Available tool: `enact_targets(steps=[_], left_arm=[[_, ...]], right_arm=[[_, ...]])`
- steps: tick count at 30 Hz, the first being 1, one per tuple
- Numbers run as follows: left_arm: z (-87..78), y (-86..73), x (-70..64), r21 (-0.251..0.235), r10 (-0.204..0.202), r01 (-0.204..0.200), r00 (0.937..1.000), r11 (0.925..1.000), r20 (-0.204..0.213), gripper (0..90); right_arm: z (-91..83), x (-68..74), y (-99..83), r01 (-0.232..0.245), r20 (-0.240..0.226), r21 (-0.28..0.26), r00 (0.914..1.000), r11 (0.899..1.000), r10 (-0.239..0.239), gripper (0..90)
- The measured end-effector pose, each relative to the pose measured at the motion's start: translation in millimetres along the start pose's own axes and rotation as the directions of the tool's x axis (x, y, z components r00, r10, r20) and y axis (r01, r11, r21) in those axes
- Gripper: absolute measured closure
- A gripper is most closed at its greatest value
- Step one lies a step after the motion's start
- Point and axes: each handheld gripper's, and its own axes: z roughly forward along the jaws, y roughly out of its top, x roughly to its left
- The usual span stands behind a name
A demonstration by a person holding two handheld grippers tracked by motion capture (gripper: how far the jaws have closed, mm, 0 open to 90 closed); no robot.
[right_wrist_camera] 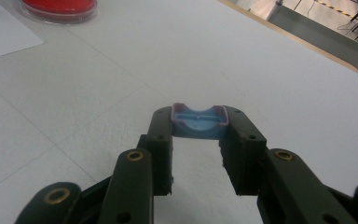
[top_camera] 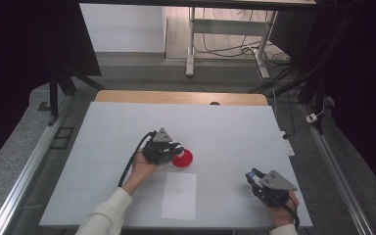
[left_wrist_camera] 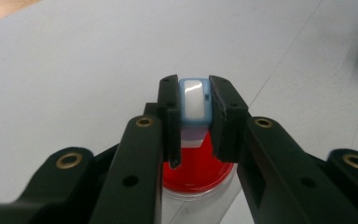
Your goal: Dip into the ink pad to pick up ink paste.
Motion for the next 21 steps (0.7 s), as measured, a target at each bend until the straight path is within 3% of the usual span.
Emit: enact_targets(steps=[9, 21], left_arm=[[5.7, -0.3, -0.1, 0.047, 0.008, -0.008, 0.9999, 0.9989, 0.010, 75.3], [6.7, 0.5, -1.1, 0.058, 0.019, -0.019, 0.9998, 0.9981, -0.001, 75.3]], right_arm=[[0.2, 1.0, 0.0, 0.008, 0.006, 0.008, 1.0000, 1.000, -0.008, 64.9], [0.4, 0.7, -0.3, 0.008, 0.010, 0.011, 0.9999, 1.000, -0.008, 64.9]])
